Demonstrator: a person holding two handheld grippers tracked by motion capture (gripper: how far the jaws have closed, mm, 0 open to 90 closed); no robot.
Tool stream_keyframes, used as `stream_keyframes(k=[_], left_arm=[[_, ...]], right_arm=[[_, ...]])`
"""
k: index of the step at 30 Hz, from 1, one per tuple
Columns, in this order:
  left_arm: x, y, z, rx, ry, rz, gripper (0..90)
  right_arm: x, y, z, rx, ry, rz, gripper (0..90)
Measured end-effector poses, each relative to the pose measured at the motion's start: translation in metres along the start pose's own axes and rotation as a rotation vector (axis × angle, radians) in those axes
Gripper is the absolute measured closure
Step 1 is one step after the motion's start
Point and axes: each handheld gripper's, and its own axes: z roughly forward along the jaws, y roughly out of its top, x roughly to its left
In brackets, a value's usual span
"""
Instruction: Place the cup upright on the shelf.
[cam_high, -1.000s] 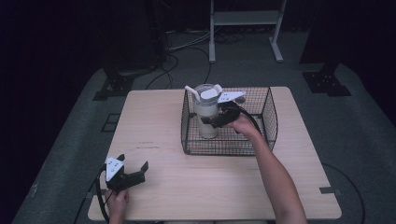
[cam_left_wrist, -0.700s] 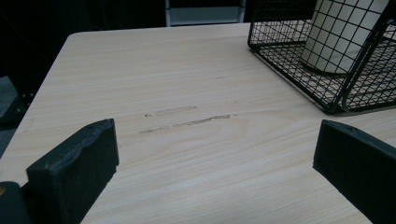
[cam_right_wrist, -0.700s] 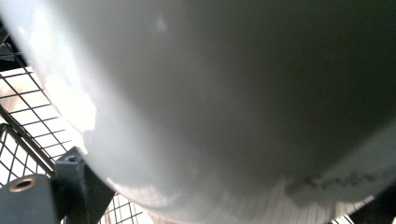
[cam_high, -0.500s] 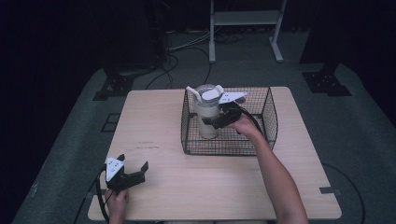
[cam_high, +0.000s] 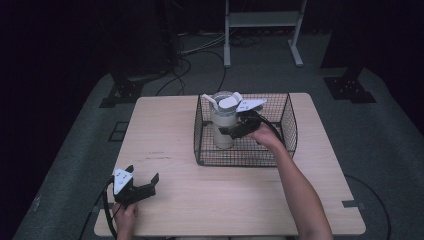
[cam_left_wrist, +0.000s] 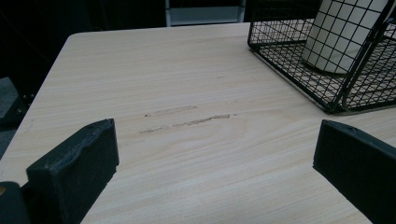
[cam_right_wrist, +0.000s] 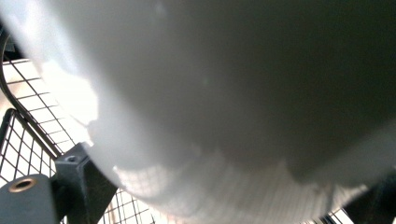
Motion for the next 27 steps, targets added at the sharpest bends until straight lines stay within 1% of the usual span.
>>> stream_keyframes(k=[7, 16, 19, 24, 27], left_arm=[[0.0, 0.0, 0.0, 0.0, 0.0, 0.001, 0.0], [0.0, 0.0, 0.0, -0.002, 0.001, -0.001, 0.0], [0.0, 0.0, 0.0, 0.002, 0.003, 0.002, 0.0], [0.0, 0.0, 0.0, 0.004, 0.005, 0.003, 0.0], [0.0, 0.0, 0.001, 0.005, 0.006, 0.001, 0.0]], right_arm=[[0.002, 0.001, -0.002, 0.015, -0.012, -0.006, 7.3], [0.002, 0.0, -0.005, 0.016, -0.018, 0.002, 7.3], [0.003, 0.001, -0.011, 0.006, -0.019, 0.0, 7.4], [0.002, 0.002, -0.019, 0.011, -0.023, -0.009, 7.4], [0.001, 0.0, -0.027, 0.014, -0.038, 0.002, 7.4]])
